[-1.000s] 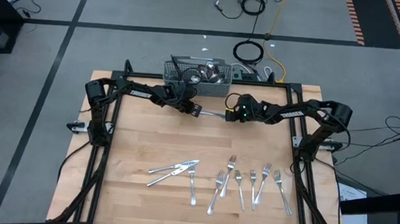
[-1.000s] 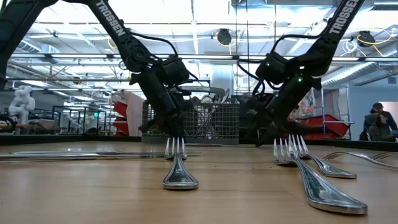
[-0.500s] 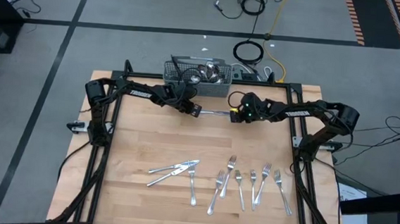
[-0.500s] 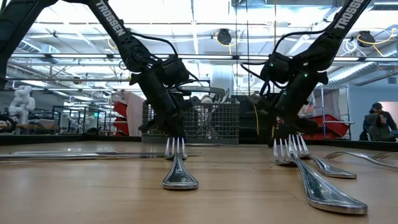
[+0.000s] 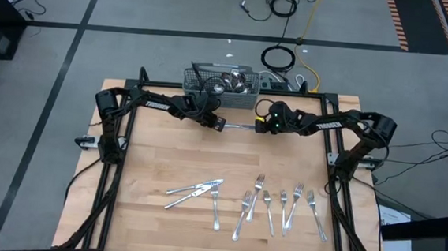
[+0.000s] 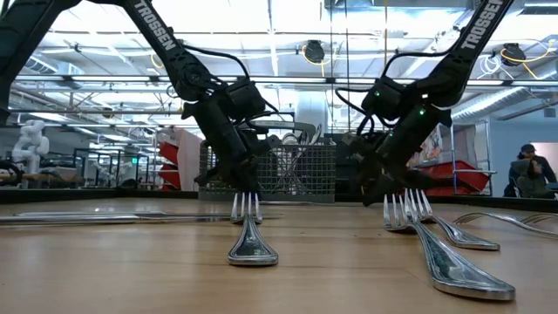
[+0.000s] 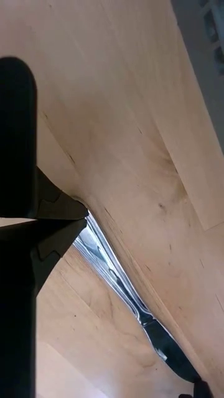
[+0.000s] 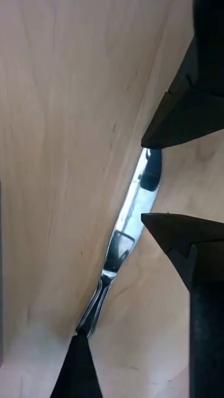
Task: Sort silverware
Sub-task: Put the silver knife into the gray utensil holder
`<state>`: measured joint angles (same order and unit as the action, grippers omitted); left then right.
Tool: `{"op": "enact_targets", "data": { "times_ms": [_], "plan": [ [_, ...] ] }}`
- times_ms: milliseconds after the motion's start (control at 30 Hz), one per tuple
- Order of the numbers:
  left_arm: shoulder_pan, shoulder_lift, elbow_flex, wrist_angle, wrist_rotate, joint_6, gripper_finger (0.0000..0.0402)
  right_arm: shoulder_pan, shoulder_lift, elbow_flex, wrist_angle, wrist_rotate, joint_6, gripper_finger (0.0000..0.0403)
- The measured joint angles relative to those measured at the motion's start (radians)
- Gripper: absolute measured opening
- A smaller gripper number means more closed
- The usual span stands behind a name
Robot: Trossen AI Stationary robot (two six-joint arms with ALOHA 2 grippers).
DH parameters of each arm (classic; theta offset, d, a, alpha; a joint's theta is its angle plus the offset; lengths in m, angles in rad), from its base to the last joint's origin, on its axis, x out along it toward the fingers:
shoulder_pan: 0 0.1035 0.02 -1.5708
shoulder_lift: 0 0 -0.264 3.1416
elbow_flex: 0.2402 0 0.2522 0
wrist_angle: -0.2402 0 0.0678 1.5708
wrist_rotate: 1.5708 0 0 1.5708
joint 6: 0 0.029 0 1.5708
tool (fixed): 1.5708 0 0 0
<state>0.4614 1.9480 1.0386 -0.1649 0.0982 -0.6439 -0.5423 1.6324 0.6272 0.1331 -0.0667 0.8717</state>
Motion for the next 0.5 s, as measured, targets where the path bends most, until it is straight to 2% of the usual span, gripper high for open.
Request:
{"op": "enact_targets", "data": {
  "times_ms": [100, 333, 500],
  "plan": [
    [0.0, 0.0, 0.0, 0.0, -0.001, 0.002, 0.0, -0.002, -0.004, 0.002, -0.033, 0.0, -0.012, 0.0174],
    [0.0, 0.0, 0.0, 0.0, -0.002, 0.004, 0.0, -0.028, -0.069, -0.003, -0.088, -0.079, -0.043, 0.0174],
    [0.0, 0.0, 0.0, 0.0, -0.002, 0.005, 0.0, -0.034, -0.085, -0.003, -0.138, -0.038, -0.07, 0.0174]
  ]
}}
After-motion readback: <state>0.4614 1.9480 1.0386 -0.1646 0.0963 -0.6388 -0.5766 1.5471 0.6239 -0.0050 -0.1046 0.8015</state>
